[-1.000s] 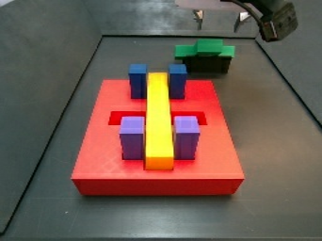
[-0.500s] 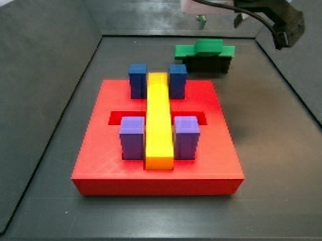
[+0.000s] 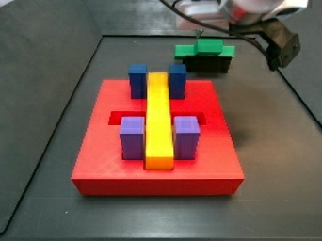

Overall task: Pick up the green object. Move up. Place the green object on the fixture. Regrasp the green object. Move to above the board. Insert the green object.
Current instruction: Regrasp the green object.

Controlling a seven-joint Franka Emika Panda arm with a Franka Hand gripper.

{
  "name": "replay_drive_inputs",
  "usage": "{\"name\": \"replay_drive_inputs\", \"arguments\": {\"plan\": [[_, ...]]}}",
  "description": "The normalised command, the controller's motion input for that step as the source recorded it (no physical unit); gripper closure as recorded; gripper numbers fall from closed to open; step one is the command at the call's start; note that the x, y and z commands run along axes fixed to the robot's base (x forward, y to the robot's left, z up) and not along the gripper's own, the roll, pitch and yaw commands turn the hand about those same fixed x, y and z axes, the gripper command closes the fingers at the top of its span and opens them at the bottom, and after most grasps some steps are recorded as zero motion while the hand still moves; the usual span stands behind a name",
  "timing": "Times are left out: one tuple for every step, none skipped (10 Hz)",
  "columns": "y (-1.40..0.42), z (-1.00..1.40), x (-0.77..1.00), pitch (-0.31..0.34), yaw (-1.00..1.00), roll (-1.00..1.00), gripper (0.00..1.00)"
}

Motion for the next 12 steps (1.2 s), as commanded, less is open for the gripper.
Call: {"name": "replay_drive_inputs", "arguments": {"plan": [[0.00,-0.09,0.00,0.000,0.01,0.33,0.00],[0.00,-0.11,0.07,0.000,0.07,0.20,0.00],[0.00,-0.16,0.10,0.000,0.10,0.23,0.00],[0.00,-0.23,0.05,0.000,0.10,0.12,0.00],[0.00,-0.25,0.00,0.000,0.10,0.07,0.00],[0.02,-0.21,0.00,0.000,0.07,0.03,0.00],[0.06,-0.16,-0.04,0.000,0.00,0.00,0.00],[0.00,-0.12,0.00,0.000,0.02,0.00,0.00],[0.00,-0.11,0.00,0.000,0.02,0.00,0.00],[0.00,-0.10,0.04,0.000,0.01,0.05,0.00],[0.00,-0.11,0.08,0.000,0.02,0.09,0.00],[0.00,-0.13,0.09,-0.006,0.03,0.14,0.00]]}}
